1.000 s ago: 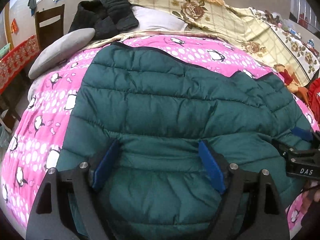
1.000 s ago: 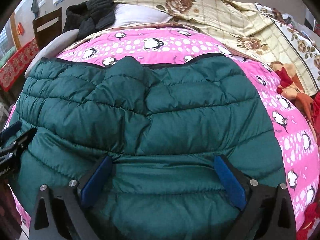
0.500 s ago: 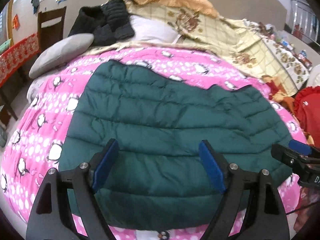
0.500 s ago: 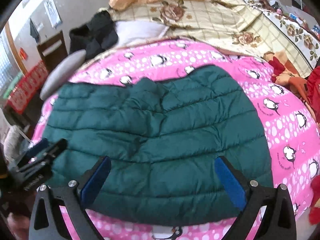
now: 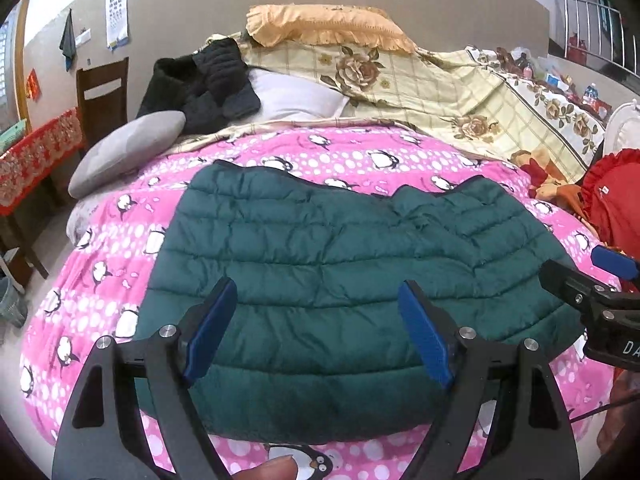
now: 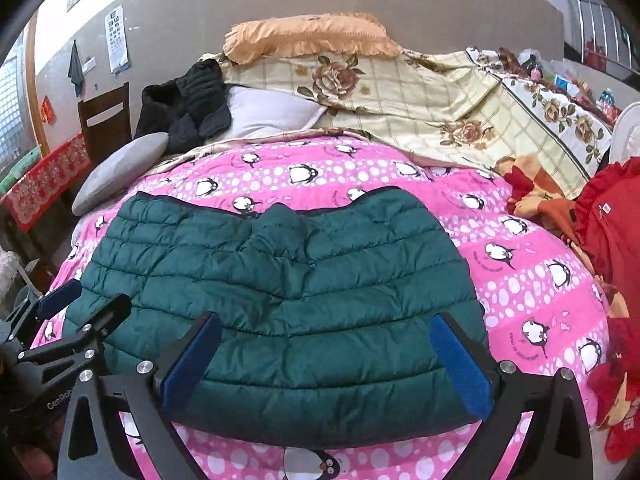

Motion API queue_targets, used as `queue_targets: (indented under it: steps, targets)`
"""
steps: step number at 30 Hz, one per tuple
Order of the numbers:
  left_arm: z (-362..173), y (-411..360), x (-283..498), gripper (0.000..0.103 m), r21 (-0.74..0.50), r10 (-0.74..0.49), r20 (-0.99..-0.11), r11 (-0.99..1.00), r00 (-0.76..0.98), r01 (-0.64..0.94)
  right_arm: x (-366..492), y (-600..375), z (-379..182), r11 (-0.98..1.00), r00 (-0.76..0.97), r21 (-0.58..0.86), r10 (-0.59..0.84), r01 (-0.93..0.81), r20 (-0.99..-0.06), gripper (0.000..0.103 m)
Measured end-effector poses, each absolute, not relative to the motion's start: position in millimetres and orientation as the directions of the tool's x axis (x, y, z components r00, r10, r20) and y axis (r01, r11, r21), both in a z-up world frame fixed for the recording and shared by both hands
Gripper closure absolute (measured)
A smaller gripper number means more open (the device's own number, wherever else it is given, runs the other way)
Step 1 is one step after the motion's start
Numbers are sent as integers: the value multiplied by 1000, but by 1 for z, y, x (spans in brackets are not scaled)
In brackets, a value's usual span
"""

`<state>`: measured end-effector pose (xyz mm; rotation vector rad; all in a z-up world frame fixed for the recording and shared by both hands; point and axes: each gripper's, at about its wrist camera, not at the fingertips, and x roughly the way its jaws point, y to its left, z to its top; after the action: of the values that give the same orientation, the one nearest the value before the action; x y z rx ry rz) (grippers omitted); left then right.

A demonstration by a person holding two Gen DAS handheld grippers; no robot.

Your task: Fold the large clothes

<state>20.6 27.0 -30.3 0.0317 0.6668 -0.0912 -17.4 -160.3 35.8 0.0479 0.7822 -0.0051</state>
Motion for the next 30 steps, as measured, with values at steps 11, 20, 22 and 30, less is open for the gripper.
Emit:
queue_targets:
  steps: [11, 20, 22, 30]
  targets:
    - [-32, 35, 21, 20, -11, -59, -609, 998, 791, 66, -18, -160, 25, 997, 708, 74, 44, 13, -705, 0]
    - [-33, 37, 20, 20, -15, -64, -606, 997, 793, 69, -18, -155, 24, 997, 707, 71, 54, -5, -705, 0]
    - [-32, 38, 20, 20, -19, -67, -604, 997, 794, 69, -19, -154, 24, 997, 707, 71, 57, -9, -705, 0]
    - [-33, 37, 18, 20, -4, -59, -594, 997, 802, 71, -19, -149, 23, 997, 701, 70, 66, -24, -710, 0]
